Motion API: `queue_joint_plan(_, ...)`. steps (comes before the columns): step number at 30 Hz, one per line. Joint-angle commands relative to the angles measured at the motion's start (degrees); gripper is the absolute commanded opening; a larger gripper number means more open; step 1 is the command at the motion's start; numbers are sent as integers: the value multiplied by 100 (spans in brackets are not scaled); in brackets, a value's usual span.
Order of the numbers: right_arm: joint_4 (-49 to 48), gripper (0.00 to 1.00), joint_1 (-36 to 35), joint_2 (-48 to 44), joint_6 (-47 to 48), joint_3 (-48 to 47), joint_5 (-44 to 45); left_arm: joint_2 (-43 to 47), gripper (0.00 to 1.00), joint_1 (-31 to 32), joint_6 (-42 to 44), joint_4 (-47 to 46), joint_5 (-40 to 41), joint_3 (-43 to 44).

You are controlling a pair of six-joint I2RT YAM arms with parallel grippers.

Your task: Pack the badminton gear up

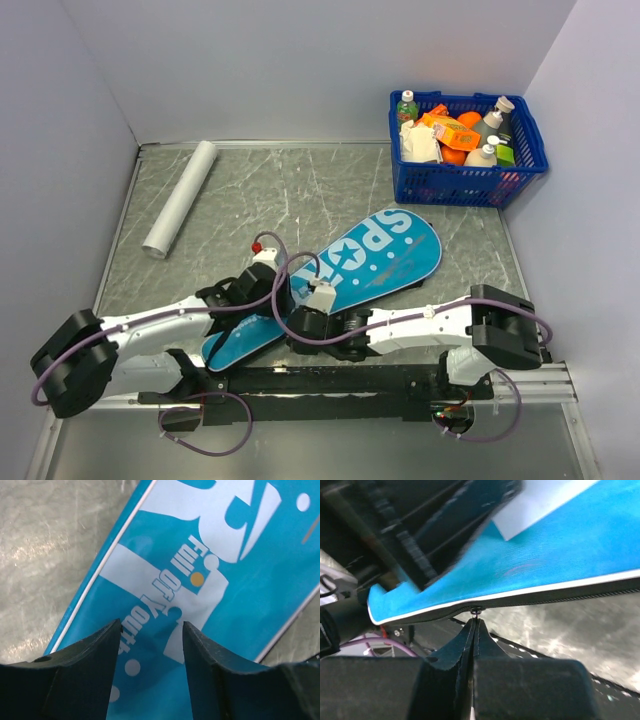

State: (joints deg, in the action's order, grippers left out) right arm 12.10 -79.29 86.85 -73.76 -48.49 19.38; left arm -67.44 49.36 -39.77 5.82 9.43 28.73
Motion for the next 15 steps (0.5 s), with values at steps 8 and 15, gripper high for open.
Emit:
queue_joint_plan(8,697,0,194,-1371,-1324,1524,1058,1004,64,91,-128,596,-10,-16)
queue_joint_plan(15,1189,0,221,-2374,-1659,2133,1288,970,72,258,22,543,-353,-131)
